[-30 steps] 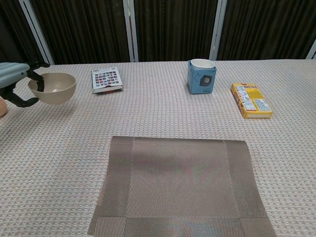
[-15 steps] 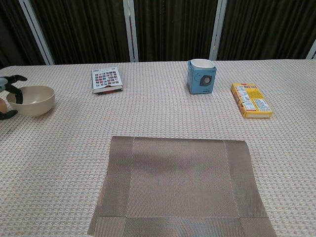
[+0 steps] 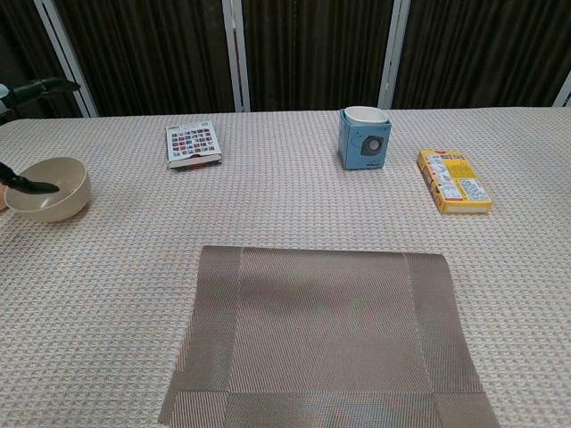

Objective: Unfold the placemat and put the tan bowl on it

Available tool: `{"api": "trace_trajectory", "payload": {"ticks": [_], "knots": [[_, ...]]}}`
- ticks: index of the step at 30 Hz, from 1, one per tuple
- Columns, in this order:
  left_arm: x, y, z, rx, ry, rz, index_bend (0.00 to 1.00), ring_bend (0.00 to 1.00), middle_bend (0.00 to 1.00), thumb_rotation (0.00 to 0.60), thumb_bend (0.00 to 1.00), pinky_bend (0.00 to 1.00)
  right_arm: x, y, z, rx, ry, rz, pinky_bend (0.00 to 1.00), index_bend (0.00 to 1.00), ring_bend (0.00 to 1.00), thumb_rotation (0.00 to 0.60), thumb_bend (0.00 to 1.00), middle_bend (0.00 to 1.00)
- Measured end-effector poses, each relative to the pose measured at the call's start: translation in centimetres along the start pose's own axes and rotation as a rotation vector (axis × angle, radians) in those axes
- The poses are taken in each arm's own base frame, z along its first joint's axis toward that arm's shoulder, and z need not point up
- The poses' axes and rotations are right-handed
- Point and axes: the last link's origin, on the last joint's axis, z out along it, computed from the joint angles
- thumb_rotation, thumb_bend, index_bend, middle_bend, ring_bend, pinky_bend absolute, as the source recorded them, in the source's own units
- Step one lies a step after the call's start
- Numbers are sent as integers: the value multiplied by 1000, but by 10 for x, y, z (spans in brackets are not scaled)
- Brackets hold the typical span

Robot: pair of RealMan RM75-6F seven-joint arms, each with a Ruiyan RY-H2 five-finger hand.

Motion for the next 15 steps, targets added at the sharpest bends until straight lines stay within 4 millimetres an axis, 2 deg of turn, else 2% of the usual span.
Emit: {"api": "trace_trajectory", "payload": {"ticks": [2,6,10,15], "knots": [[2,18,-4,-64,-8,-25,54,0,0,600,0,0,0,0,0,-2,0,-1,0,0,0,600,0,0],[1,68,-22,-235,-64,-63,171,0,0,600,0,0,1,2,0,-8,2,-1,0,0,0,600,0,0],[-9,108,-45,-392,-148,-67,204,0,0,600,3,0,2,3,0,-12,4,-3,0,0,0,600,0,0],[-26,138,-67,-526,-240,-18,233,0,0,600,137,0,1,6,0,-20,-2,-9,0,0,0,600,0,0]]}}
